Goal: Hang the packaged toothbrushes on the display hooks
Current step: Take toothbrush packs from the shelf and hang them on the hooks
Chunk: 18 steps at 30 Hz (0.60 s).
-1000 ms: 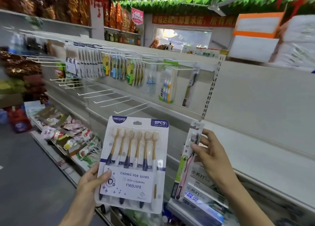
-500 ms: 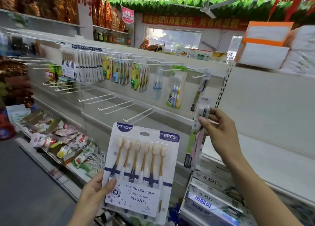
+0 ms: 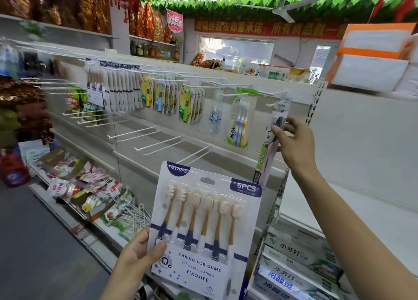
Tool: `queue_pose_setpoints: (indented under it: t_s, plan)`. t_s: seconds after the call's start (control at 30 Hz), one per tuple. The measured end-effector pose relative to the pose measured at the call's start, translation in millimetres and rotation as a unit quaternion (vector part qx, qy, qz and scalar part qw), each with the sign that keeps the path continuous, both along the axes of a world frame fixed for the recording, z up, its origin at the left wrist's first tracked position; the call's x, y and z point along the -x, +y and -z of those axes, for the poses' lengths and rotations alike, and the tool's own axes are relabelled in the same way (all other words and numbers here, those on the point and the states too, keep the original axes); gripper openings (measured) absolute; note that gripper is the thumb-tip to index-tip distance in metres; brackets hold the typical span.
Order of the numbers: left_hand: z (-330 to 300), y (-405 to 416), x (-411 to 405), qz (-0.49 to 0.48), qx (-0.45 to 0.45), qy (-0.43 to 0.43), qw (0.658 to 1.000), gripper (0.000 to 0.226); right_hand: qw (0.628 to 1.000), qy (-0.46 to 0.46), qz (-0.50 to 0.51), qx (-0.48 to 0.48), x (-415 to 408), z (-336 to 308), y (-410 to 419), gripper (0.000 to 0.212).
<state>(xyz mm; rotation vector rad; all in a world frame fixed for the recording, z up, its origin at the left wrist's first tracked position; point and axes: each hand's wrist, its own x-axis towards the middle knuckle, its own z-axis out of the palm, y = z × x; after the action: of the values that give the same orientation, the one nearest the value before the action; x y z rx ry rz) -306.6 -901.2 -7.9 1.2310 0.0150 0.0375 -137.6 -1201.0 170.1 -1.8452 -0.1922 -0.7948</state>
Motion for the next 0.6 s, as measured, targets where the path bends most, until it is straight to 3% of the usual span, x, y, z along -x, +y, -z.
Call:
queue_pose_setpoints:
  t_s: [0.6]
  plan:
    - [-10, -58, -84, 0.034, 0.022, -0.022, 0.999, 0.035, 0.999, -0.007, 0.009, 0.043, -93, -2, -29, 0.028]
